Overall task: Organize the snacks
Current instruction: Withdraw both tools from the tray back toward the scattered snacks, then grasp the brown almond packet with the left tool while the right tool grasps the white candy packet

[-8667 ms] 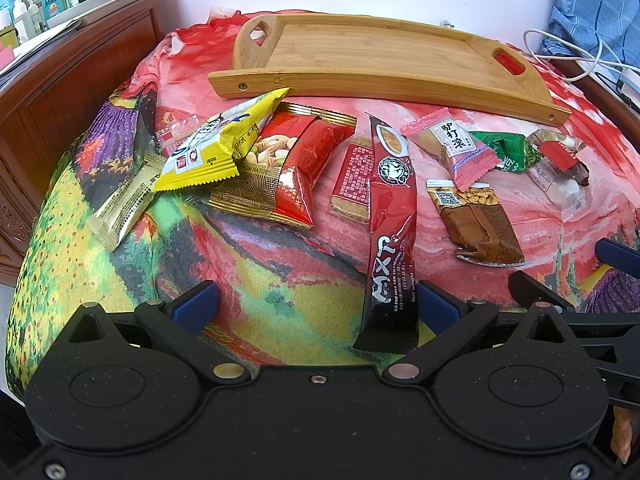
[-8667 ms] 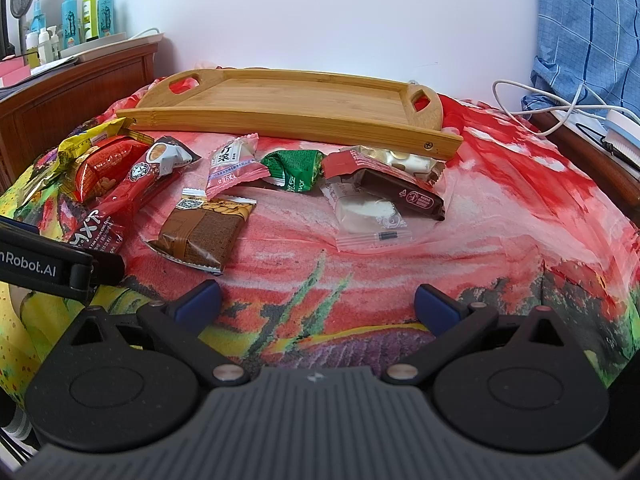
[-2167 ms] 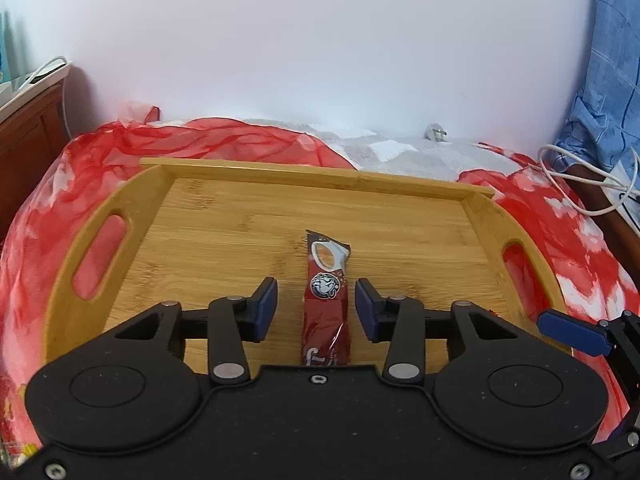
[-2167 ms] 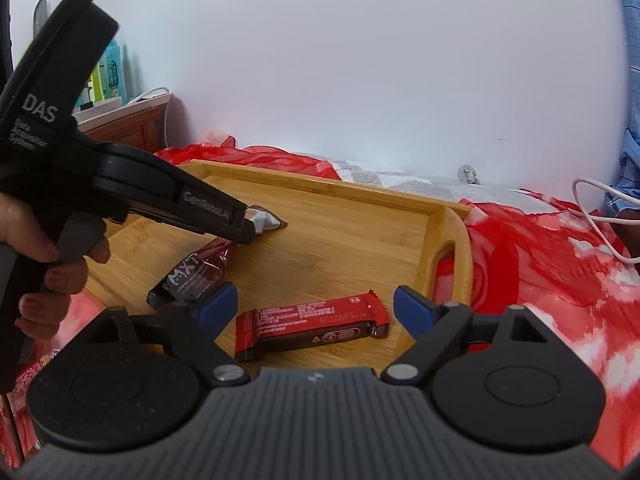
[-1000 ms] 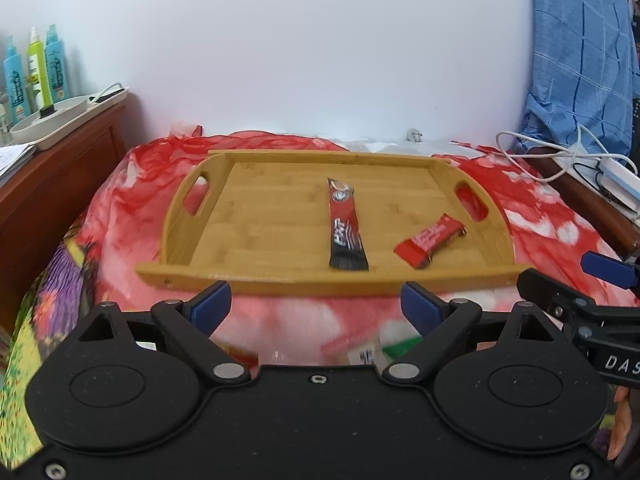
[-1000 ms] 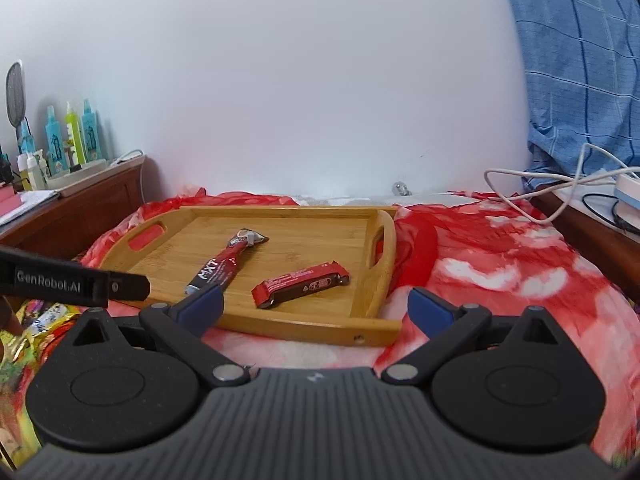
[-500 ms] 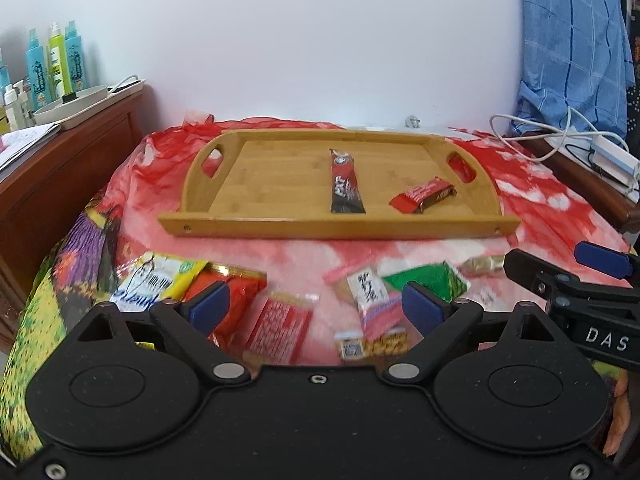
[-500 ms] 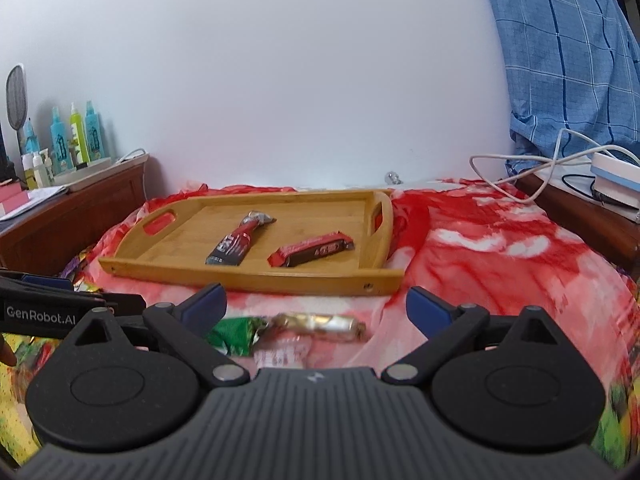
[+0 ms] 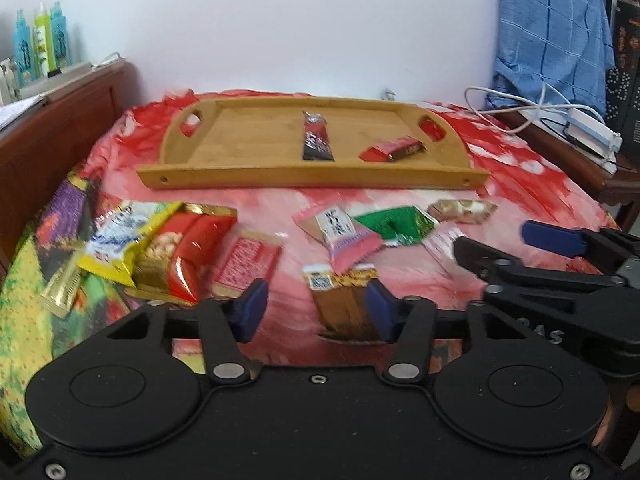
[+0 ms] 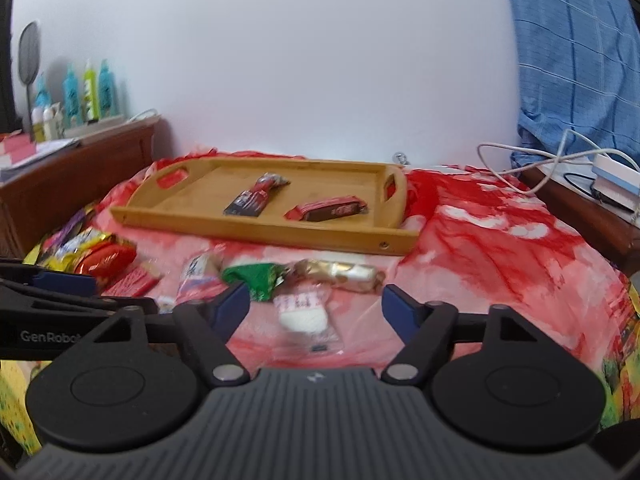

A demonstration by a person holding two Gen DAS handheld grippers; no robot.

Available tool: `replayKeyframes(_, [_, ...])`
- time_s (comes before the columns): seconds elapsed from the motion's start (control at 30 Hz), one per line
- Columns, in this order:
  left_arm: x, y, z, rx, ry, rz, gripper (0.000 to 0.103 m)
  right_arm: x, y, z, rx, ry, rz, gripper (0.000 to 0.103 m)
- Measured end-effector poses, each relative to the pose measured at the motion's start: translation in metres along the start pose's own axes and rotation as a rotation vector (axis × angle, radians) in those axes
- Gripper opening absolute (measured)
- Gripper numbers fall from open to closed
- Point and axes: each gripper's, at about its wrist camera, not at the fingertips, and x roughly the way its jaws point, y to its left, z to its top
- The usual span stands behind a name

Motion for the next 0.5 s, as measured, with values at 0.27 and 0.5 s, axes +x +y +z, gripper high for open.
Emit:
replayKeyframes(0.27, [0.008, 0.000, -0.005, -0.021, 0.024, -0.038, 0.038, 0.009, 0.010, -0.004, -0.049, 0.044, -0.005, 0.073])
replayKeyframes(0.5, [0.013, -0.009, -0.006, 0.011, 0.030, -0.059, 0.038, 0.012, 0.004, -0.002, -0.027, 0.053, -0.018, 0.072])
